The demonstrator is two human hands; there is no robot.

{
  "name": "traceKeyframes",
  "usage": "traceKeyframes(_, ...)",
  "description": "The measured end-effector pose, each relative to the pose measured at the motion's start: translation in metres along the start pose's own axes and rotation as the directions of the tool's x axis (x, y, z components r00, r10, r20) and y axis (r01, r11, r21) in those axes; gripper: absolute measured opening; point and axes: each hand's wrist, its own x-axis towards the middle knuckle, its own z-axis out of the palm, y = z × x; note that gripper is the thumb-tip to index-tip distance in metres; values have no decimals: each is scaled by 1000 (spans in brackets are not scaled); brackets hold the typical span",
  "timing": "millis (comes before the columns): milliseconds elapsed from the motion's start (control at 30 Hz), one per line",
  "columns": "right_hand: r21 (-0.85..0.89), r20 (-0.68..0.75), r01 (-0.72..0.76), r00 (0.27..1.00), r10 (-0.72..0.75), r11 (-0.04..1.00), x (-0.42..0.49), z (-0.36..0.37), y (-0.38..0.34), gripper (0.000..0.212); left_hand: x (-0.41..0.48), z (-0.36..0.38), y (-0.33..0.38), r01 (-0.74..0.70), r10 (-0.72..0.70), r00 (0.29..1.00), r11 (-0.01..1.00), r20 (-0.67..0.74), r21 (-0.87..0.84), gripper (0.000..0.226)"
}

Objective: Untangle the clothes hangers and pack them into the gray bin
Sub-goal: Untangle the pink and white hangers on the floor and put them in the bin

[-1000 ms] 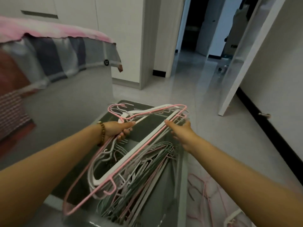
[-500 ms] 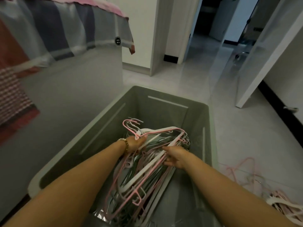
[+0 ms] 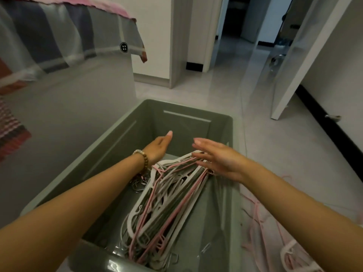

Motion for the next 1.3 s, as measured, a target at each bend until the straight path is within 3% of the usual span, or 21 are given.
traceKeyframes(100,60,-38,123,992,-121,991,-38,-56,-18,37,-3,23,50,-169,170,985,985,-23,18,64)
traceKeyframes(233,26,-211,167,965,-158,986,-86,-136,-4,41,-7,81,104,-294,292,954,956,64,20,62)
traceKeyframes(367,-10,-348,106,932,-103,994,-125,-199,43,36,-9,152,129,-332,318,935,941,157,72,49)
traceKeyframes(467,-89,-430,10,902,-47,996,-151,-235,86,30,-13,201,133,-333,328,942,877,75,346,53)
traceKeyframes(533,-158,-481,-78,876,-8,984,-167,-256,116,32,-18,235,129,-358,344,934,882,102,308,52)
traceKeyframes(667,-253,-569,-201,822,22,946,-192,-292,172,39,-30,309,104,-282,219,926,943,307,178,53)
traceKeyframes(800,-328,-632,-295,775,24,898,-202,-323,227,49,-44,366,60,-226,93,891,940,444,257,61)
traceKeyframes(933,-455,-717,-448,697,-18,770,-202,-347,275,61,-49,400,18,-237,-13,864,871,503,430,64)
traceKeyframes(967,-462,-725,-486,689,0,742,-201,-348,285,62,-49,406,9,-228,-40,855,866,516,444,64)
traceKeyframes(1033,-513,-672,-499,740,35,699,-198,-339,303,62,-53,417,0,-219,-61,834,876,549,429,61)
traceKeyframes(1133,-438,-612,-412,788,71,799,-189,-310,321,56,-62,432,0,-250,-22,845,867,535,430,52)
traceKeyframes(1200,-335,-642,-343,765,54,877,-186,-296,326,42,-64,439,3,-173,-43,886,893,461,416,50)
traceKeyframes(1300,-221,-705,-265,709,34,938,-195,-292,322,19,-63,442,5,-70,-43,916,962,400,264,39)
